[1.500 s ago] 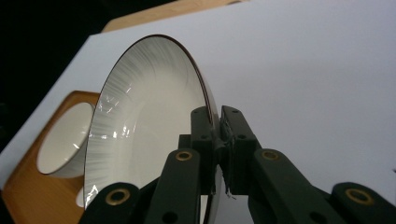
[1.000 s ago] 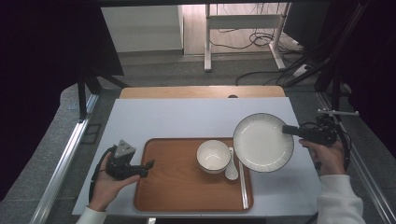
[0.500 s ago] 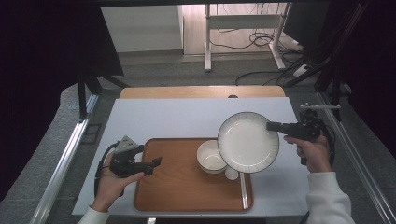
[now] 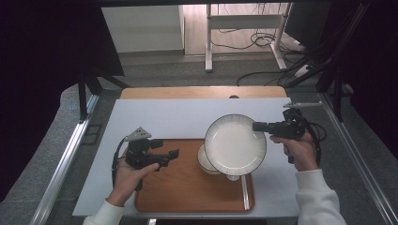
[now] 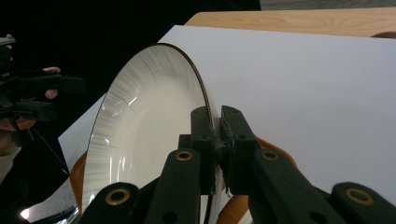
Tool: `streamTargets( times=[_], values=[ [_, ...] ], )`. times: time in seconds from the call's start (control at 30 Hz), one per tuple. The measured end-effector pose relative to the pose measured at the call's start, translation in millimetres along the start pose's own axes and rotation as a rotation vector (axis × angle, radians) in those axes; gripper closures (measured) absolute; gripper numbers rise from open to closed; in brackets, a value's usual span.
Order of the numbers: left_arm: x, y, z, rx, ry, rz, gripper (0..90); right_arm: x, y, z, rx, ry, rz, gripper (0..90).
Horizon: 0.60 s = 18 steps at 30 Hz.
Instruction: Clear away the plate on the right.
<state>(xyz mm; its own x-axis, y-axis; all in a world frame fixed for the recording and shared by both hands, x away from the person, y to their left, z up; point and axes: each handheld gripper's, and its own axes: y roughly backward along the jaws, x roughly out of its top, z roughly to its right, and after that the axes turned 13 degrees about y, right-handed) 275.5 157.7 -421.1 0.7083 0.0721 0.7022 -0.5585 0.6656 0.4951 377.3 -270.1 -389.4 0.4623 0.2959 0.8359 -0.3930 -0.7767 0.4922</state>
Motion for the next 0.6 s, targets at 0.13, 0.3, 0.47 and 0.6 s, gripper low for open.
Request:
streamTargets(
  times=[0.13, 0.3, 0.47, 0.6],
  values=[
    [11.8, -18.6, 2.9, -0.064, 0.058, 0.000, 20.8, 2.8, -6.8, -4.4, 0.010, 0.015, -0.006, 84.8],
    [20.0, -46.3, 3.4, -0.145, 0.120, -0.030, 23.7, 5.8, -14.1, -9.5, 0.025, 0.026, -0.011, 84.8],
    [23.4, -63.3, 11.4, -0.195, 0.124, -0.064, 28.4, 8.9, -22.7, -15.1, 0.040, 0.042, -0.019, 84.7],
    [25.5, -70.8, 15.3, -0.220, 0.142, -0.087, 39.0, 10.8, -27.2, -18.5, 0.046, 0.054, -0.020, 84.7]
  ],
)
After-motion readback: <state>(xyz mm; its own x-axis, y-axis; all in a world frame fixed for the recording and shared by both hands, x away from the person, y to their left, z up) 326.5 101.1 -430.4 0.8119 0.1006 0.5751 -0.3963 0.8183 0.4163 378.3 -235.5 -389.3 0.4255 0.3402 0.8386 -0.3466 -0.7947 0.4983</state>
